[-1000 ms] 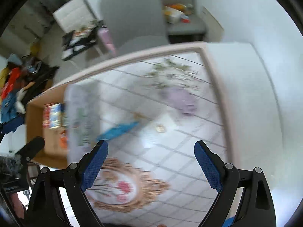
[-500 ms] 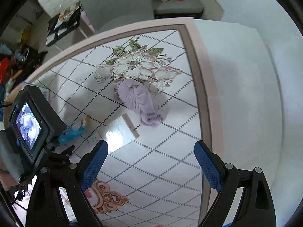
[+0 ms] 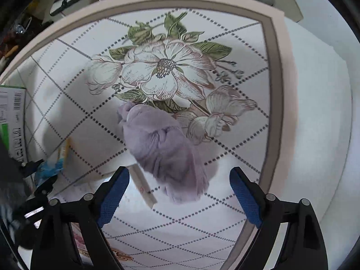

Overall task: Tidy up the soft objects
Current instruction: 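Grasp the blue tube bag with the left tool while the right tool grasps the lavender cloth, then carry the blue bag and lavender cloth into the box and release both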

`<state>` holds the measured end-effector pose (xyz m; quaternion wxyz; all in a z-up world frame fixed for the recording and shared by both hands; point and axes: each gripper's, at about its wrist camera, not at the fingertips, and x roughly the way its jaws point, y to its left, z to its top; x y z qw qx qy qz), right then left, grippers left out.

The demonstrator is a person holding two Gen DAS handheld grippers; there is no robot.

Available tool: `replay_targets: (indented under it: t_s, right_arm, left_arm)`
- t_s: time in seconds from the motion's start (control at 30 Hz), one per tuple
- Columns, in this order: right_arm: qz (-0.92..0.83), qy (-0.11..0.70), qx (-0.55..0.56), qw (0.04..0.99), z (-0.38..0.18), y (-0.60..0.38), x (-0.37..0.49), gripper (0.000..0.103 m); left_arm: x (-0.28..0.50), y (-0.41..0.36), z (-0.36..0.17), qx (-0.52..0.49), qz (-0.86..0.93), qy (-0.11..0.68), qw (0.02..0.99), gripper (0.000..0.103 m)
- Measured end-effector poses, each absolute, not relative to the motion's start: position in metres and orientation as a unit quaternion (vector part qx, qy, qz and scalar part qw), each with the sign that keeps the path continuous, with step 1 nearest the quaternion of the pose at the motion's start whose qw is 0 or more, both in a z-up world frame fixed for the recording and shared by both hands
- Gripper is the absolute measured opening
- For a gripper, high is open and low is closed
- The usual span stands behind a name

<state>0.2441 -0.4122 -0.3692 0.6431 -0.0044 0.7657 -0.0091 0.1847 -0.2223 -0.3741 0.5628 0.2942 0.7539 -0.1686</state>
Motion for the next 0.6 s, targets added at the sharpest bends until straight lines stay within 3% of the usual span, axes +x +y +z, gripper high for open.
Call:
replay_targets:
  t_s: [0.1,0.43,0.6]
  right_arm:
    - [-0.005,0.776,-0.003,0.63,-0.383,-0.411,0.248,0.059]
    - [0.004,0.777,-0.029,0.629,-0.389,-0.388,0.252,0.039]
    - [-0.003,0.771,-0.033,0.636,-0.385,-0.376,0.248,0.03]
  left_arm:
    - [0.188,-0.216,-0.372,0.277,-0.163,0.758,0.567,0.026]
    - [0.191,-0.212,-0.37,0.273,-0.158,0.755,0.575,0.024]
    - [0.188,-0.217,-0.358,0.264,-0.157,0.751,0.585,0.017]
